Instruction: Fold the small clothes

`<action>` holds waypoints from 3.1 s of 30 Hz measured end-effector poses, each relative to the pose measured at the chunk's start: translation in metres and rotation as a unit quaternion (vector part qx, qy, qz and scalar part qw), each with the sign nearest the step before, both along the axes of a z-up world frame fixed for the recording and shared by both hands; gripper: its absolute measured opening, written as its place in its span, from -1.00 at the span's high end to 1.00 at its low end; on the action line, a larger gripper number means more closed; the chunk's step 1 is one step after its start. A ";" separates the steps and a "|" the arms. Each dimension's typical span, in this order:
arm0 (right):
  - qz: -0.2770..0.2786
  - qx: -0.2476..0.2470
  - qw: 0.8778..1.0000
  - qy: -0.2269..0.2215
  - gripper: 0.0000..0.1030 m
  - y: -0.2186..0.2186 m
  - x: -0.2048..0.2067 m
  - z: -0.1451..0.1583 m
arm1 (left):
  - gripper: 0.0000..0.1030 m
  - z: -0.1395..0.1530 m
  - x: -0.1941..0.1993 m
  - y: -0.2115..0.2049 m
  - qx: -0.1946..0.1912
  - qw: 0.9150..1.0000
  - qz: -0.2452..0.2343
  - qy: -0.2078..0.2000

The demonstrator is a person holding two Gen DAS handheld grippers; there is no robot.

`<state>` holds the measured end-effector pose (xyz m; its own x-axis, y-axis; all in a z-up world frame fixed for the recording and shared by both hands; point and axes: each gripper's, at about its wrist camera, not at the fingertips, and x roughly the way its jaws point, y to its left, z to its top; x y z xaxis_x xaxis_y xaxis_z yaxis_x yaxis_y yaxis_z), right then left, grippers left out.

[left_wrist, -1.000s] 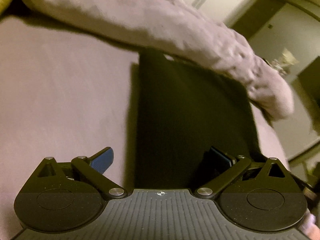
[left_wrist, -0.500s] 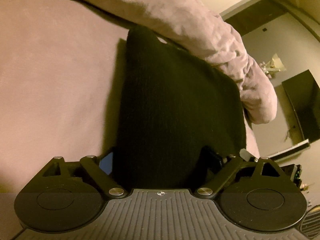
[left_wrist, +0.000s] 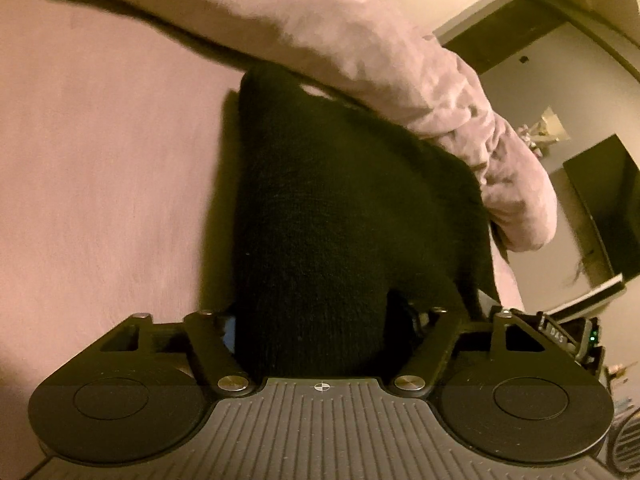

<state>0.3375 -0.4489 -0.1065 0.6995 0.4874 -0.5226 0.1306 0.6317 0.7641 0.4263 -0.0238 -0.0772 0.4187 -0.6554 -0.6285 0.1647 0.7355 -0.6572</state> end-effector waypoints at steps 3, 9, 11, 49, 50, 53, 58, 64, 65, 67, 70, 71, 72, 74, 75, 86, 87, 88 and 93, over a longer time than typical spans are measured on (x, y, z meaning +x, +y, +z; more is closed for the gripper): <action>0.000 -0.023 1.000 -0.016 0.10 0.008 -0.004 0.012 | -0.25 0.009 -0.003 -0.001 0.009 1.000 -0.005 -0.015; 0.002 -0.031 0.998 -0.045 0.14 0.022 -0.008 0.040 | -0.13 0.021 -0.005 0.001 0.019 1.000 -0.003 -0.019; 0.010 -0.036 0.998 -0.057 0.15 0.029 -0.008 0.053 | -0.12 0.026 -0.008 0.005 0.019 1.000 -0.001 -0.021; -0.114 -0.433 0.884 -0.131 -0.63 0.268 0.035 0.057 | -0.94 0.035 -0.040 0.066 0.234 0.929 0.226 -0.178; -0.123 -0.436 0.883 -0.122 -0.63 0.264 0.033 0.050 | -0.94 0.028 -0.041 0.063 0.235 0.929 0.224 -0.177; -0.165 -0.418 0.887 -0.109 -0.63 0.251 0.025 0.040 | -0.94 0.020 -0.045 0.052 0.260 0.920 0.224 -0.191; -0.149 -0.423 0.891 -0.076 -0.63 0.250 0.038 0.022 | -0.98 0.008 -0.039 0.043 0.289 0.909 0.228 -0.194; -0.133 -0.419 0.896 -0.056 -0.68 0.257 0.038 0.036 | -0.98 0.026 -0.042 0.050 0.293 0.922 0.198 -0.157; -0.128 -0.418 0.897 -0.063 -0.69 0.260 0.030 0.045 | -0.98 0.033 -0.052 0.055 0.284 0.928 0.191 -0.148; -0.121 -0.445 0.881 -0.109 -0.84 0.272 0.005 0.059 | -0.99 0.038 -0.079 0.066 0.263 0.933 0.192 -0.154; -0.102 -0.513 0.842 -0.130 -0.91 0.292 -0.029 0.059 | -0.99 0.035 -0.116 0.074 0.260 0.929 0.205 -0.164; -0.090 -0.527 0.836 -0.122 -0.91 0.295 -0.033 0.055 | -0.99 0.036 -0.127 0.077 0.252 0.930 0.210 -0.168; -0.077 -0.549 0.826 -0.103 -0.91 0.299 -0.037 0.048 | -0.99 0.038 -0.135 0.079 0.247 0.930 0.216 -0.166; -0.067 -0.564 0.819 -0.076 -0.91 0.299 -0.042 0.038 | -0.99 0.043 -0.146 0.080 0.240 0.936 0.212 -0.148; -0.070 -0.562 0.820 -0.077 -0.91 0.296 -0.045 0.037 | -0.99 0.046 -0.149 0.079 0.240 0.939 0.204 -0.141; 0.013 -0.564 0.826 -0.001 -0.91 0.307 -0.076 0.065 | -0.99 0.061 -0.181 0.068 0.286 0.942 0.144 -0.100; 0.010 -0.555 0.832 0.008 -0.91 0.306 -0.081 0.064 | -0.99 0.058 -0.185 0.065 0.282 0.946 0.135 -0.085; 0.008 -0.547 0.837 0.018 -0.91 0.306 -0.085 0.065 | -0.99 0.057 -0.190 0.063 0.278 0.949 0.128 -0.073; 0.013 -0.534 0.844 0.050 -0.91 0.306 -0.096 0.066 | -0.99 0.054 -0.211 0.056 0.281 0.953 0.100 -0.057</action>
<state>0.2417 -0.1427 -0.0406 0.6222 -0.2847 -0.7293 0.1369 0.9567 -0.2568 0.2156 0.0327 -0.0229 0.5871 -0.1278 -0.7993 0.0305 0.9902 -0.1359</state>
